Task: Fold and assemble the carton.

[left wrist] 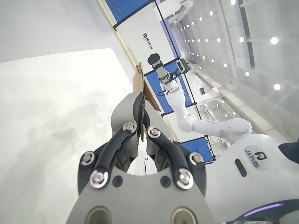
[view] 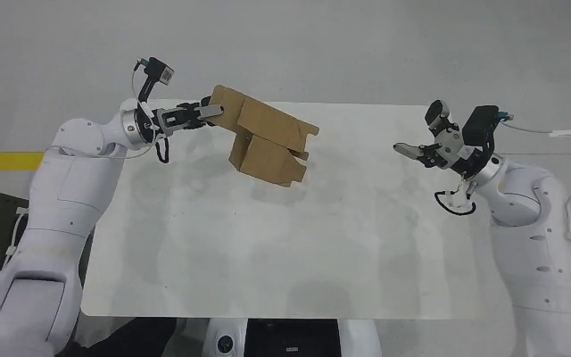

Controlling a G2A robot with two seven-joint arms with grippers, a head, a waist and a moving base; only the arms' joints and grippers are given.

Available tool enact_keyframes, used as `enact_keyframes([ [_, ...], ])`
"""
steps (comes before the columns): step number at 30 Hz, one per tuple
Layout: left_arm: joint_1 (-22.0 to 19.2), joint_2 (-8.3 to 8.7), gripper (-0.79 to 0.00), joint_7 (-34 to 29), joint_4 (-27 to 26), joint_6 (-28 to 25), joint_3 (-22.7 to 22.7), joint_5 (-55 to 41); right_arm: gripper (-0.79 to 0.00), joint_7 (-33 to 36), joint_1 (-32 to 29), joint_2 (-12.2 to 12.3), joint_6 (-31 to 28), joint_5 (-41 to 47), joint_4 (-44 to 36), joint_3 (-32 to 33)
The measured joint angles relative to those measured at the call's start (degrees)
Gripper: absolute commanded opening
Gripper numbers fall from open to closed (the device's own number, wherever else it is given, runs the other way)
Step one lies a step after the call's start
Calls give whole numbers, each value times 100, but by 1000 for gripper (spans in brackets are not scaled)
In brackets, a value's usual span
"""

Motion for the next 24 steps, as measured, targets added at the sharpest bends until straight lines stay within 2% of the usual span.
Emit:
enact_keyframes([
  [4, 173, 45, -785, 22, -488, -21, 100, 64, 0, -18, -80, -6, 97, 149, -1, -36],
  [7, 299, 106, -785, 17, -828, -16, 181, 154, 0, 244, -135, 1, 116, 639, 67, -165],
  [17, 474, 354, -785, 170, -1602, -173, 634, 422, 0, 2114, 289, -2, -134, 3748, 420, -1386],
  [24, 358, 536, -785, 246, -1802, -248, 1173, 303, 0, 2878, 755, -49, -385, 4938, 573, -2186],
])
